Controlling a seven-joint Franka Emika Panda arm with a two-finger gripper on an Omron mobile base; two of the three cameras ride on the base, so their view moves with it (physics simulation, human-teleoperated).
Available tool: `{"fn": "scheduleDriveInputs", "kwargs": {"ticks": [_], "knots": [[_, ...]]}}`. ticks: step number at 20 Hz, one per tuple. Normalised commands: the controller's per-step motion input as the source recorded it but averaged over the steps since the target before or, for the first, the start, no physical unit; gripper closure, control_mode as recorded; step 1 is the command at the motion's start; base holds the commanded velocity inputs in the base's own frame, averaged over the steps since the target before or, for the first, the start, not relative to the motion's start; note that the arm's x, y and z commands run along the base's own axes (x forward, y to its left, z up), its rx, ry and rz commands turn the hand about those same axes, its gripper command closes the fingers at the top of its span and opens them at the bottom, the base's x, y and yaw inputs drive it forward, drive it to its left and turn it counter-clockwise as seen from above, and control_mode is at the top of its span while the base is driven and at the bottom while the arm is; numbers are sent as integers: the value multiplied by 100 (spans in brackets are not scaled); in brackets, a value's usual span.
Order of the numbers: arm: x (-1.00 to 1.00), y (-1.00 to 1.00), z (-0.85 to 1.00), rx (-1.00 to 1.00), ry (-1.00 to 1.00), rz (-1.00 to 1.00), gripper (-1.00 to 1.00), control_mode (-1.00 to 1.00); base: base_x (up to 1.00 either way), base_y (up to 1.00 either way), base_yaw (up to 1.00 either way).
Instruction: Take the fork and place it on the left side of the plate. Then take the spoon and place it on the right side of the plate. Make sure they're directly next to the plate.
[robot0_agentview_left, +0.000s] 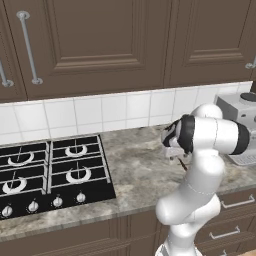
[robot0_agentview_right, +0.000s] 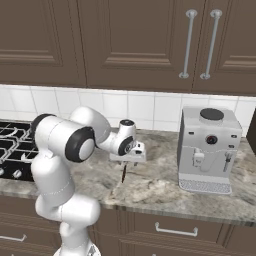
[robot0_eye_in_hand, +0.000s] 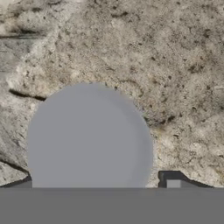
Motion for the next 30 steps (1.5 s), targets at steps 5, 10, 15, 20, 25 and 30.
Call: {"fn": "scheduleDriveInputs", "kwargs": {"ticks": [5, 10, 15, 20, 25, 30], "knots": [[4, -7, -42, 0, 11, 0, -100, -100, 0, 0, 0], [-9, -1, -59, -1, 0, 0, 100, -100, 0, 0, 0], [-12, 0, -63, -3, -2, 0, 100, -100, 0, 0, 0], [-36, 0, -50, -1, 0, 0, 100, -100, 0, 0, 0], [-38, 2, -13, 2, 2, 0, 100, -100, 0, 0, 0], [-32, 3, 5, 13, 4, 0, 100, -100, 0, 0, 0]]}}
